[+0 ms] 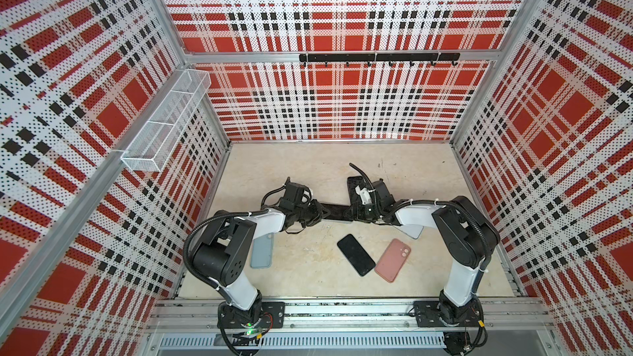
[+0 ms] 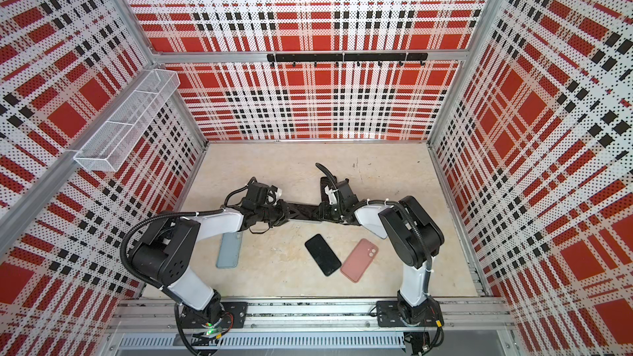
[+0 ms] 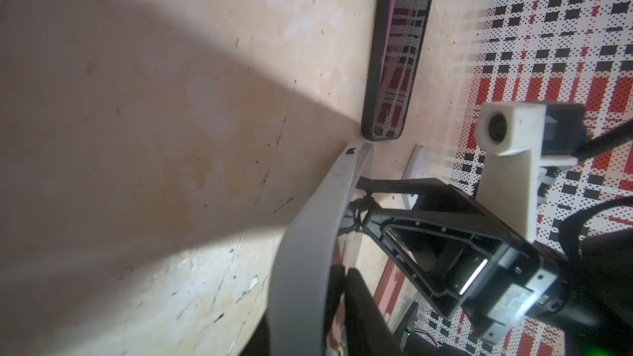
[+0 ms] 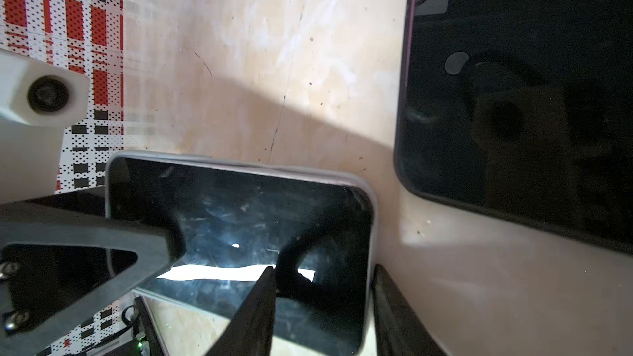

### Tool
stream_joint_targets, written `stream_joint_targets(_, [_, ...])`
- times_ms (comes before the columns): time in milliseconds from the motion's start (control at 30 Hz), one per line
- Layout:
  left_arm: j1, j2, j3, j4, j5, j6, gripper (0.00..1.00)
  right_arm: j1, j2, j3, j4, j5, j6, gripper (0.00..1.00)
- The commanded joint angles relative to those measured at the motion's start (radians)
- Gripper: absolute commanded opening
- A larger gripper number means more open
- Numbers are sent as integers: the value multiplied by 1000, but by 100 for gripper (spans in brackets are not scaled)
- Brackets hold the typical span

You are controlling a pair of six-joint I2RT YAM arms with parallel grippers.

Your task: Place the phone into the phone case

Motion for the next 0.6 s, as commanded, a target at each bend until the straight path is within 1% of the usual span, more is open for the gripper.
stream_joint_targets(0, [-29,5,14,129,49,-29,22,26,53,-13,-19,-43,-5,41])
stream_joint_targets(133, [-35,6,12,150,48,-37,18,26,51,-13,-19,-43,-1,41])
stream_joint_targets(233, [-35,4,9,156,50,-41,10,27,37,-12,-24,-36,-2,42])
stream_joint_targets(400, [-31,-13,-5,160,53,-45,0,23,-19,-15,-48,5,-14,49])
stream_joint_targets(567, [-12,-48,-17,161,82,-46,0,-20,-160,-54,-64,40,-29,57])
